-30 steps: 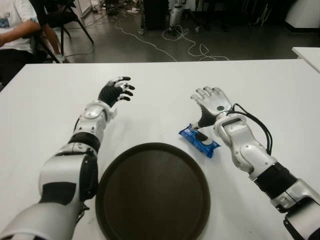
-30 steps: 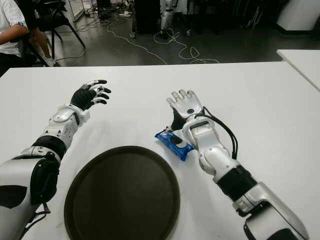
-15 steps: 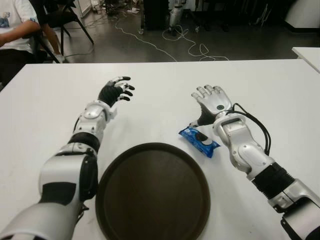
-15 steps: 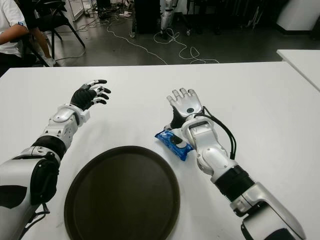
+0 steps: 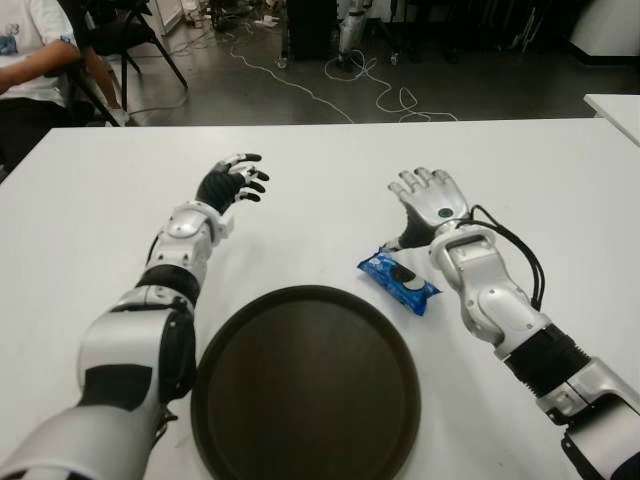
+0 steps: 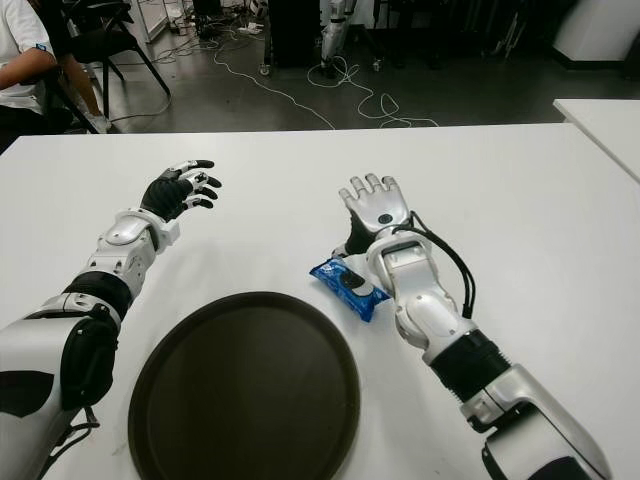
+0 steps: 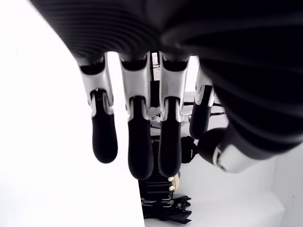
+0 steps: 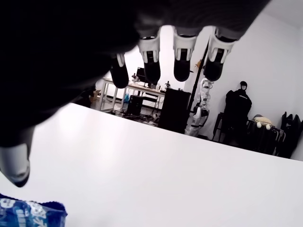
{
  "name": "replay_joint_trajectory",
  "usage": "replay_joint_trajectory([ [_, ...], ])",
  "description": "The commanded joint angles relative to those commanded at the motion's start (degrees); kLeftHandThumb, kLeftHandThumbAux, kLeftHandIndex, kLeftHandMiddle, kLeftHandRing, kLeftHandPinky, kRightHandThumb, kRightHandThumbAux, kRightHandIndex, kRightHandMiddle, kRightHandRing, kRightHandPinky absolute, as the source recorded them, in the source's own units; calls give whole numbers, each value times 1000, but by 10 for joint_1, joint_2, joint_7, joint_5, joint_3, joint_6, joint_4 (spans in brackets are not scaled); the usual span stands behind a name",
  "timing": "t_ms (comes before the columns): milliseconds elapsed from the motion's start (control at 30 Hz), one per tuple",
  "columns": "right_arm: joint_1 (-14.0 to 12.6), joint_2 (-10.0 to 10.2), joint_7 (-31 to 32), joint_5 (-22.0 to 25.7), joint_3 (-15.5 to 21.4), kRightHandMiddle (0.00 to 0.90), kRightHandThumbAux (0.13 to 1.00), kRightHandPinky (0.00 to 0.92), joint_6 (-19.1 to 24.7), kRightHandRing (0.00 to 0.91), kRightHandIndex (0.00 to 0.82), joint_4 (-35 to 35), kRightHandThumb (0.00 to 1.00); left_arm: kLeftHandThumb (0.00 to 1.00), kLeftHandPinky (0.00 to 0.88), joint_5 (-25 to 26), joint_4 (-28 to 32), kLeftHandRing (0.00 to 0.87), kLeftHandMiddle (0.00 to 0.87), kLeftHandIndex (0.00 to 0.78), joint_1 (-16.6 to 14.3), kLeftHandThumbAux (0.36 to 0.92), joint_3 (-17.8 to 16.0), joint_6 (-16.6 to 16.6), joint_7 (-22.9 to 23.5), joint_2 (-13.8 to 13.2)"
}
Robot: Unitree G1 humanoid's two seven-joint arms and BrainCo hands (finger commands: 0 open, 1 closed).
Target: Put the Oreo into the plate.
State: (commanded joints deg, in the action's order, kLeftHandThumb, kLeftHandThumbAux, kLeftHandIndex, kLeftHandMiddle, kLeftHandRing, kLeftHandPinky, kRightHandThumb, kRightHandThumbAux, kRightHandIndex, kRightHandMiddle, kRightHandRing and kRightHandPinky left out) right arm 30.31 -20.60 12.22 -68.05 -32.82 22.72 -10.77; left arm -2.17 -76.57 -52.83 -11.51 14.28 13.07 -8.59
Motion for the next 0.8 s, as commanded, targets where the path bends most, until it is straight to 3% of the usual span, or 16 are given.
replay_joint_trajectory([
  [400, -17, 1, 9, -14, 4, 37, 492, 46, 25, 41, 0, 29, 5, 99, 496, 4, 0, 495, 462, 265, 0, 623, -3, -4, -2, 0],
  [800, -74, -3, 26, -27, 10, 38, 493, 44, 46, 40, 0, 66, 0, 121, 499, 0, 0, 510, 483, 276, 0, 607, 1, -2, -7, 0],
])
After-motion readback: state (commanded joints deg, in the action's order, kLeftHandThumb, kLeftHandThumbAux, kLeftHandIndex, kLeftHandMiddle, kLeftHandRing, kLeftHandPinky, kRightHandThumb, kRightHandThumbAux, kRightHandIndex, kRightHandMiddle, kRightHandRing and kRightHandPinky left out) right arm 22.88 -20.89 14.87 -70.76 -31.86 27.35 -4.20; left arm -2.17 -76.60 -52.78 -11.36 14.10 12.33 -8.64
